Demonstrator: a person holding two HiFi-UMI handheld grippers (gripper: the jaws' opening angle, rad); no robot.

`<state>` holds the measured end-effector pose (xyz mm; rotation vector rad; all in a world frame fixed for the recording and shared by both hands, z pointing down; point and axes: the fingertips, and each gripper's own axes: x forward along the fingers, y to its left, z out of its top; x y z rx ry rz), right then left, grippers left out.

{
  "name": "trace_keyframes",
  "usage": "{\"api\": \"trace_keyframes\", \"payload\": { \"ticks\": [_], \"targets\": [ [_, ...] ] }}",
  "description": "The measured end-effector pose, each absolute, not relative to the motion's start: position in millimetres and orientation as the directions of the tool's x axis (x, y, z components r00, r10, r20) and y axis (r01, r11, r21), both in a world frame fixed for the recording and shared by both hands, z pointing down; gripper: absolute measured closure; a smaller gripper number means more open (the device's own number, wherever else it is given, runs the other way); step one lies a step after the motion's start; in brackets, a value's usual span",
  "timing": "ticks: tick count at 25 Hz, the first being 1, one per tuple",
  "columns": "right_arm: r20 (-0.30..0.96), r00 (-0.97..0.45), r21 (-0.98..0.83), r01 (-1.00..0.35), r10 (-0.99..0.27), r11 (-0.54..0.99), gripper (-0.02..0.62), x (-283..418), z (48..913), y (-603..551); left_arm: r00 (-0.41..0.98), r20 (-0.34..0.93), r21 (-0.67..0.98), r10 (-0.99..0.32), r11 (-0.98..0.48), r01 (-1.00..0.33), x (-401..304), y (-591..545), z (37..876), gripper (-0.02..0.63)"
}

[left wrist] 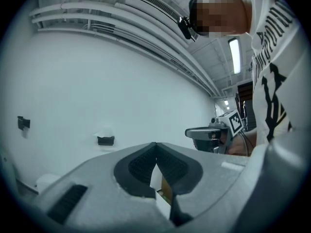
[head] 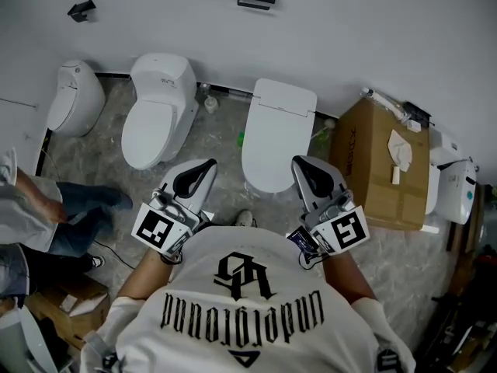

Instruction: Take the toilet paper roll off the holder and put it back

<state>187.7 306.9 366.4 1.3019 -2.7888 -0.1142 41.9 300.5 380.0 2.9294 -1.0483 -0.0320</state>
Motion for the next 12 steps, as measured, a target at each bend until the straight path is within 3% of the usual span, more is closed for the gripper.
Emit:
{"api": "trace_keyframes", "payload": {
  "ticks": [12],
  "targets": [
    [0.013, -0.631, 0.117, -0.770, -0.776, 0.628, 0.583, 180.3, 356.3, 309.8, 0.799, -0.012, 0.019, -0.602, -0.799, -0.601, 42.5, 294.8, 371.2, 0.592]
  ]
}}
